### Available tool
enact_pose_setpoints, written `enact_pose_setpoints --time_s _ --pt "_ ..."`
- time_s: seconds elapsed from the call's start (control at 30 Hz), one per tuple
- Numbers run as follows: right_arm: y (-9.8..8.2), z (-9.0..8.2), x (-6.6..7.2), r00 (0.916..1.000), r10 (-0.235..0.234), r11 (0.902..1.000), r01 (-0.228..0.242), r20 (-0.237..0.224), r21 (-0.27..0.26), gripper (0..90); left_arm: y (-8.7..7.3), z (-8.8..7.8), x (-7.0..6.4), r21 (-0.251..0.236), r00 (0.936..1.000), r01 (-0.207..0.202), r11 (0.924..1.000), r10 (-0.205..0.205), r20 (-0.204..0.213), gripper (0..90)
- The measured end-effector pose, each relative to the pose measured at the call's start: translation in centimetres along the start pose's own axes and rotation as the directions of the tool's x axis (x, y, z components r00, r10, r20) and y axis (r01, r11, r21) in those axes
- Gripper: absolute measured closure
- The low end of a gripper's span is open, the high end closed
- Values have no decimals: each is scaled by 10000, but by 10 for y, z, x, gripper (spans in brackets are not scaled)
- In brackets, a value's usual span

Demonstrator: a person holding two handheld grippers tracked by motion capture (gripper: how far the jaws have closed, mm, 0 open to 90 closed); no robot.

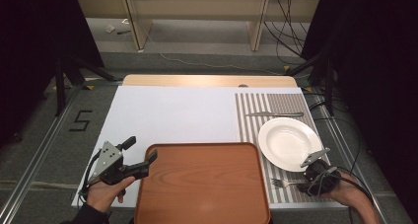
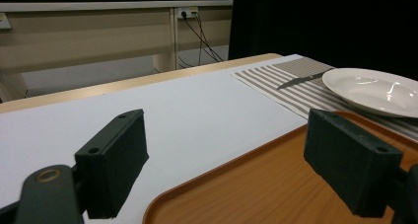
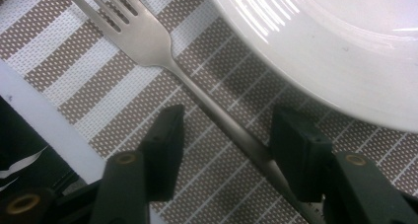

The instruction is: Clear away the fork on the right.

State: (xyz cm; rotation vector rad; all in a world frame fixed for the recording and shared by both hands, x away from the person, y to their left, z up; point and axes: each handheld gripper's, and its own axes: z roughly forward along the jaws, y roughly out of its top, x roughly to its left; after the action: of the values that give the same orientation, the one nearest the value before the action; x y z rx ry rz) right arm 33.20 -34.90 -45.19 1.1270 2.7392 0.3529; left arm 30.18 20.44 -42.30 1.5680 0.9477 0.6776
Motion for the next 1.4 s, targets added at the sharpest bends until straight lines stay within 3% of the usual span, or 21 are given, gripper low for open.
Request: enact_pose_setpoints --time_s 0.27,0.57,0.67,0.7,1.0,1.03,1.17,1.23,1.27,1.4 --pt "6 -1 8 9994 -344 9984 342 32 460 629 0 0 1 10 10000 25 10000 -25 -17 163" --pt "12 -1 19 9939 -1094 9887 1076 113 1041 757 0 0 1 -25 10000 19 10000 -19 -30 163" --pt "13 -1 22 9901 -1397 9842 1375 123 1119 798 1 -1 1 -36 10000 -3 10000 3 -33 164" --pt "15 -1 25 9861 -1658 9787 1631 115 1245 835 1 -1 1 -44 10000 12 10000 -12 -40 164" --pt "16 -1 31 9717 -2339 9632 2269 340 1443 843 0 0 1 -16 10000 19 10000 -19 -35 165" --pt "18 -1 32 9668 -2532 9592 2464 335 1386 845 0 0 1 12 10000 10 10000 -10 -47 165" --pt "20 -6 35 9651 -2597 9607 2545 350 1114 847 0 0 1 -16 10000 19 10000 -19 -48 164" --pt "25 -15 39 9642 -2626 9639 2604 360 557 847 0 0 1 -14 10000 11 10000 -11 -45 165" --pt "25 -15 39 9642 -2626 9639 2604 360 557 847 0 0 1 -15 10000 18 10000 -18 -45 165" --pt "35 -25 47 9679 -2509 9655 2514 158 -686 847 0 0 1 -28 10000 31 10000 -31 -52 165"
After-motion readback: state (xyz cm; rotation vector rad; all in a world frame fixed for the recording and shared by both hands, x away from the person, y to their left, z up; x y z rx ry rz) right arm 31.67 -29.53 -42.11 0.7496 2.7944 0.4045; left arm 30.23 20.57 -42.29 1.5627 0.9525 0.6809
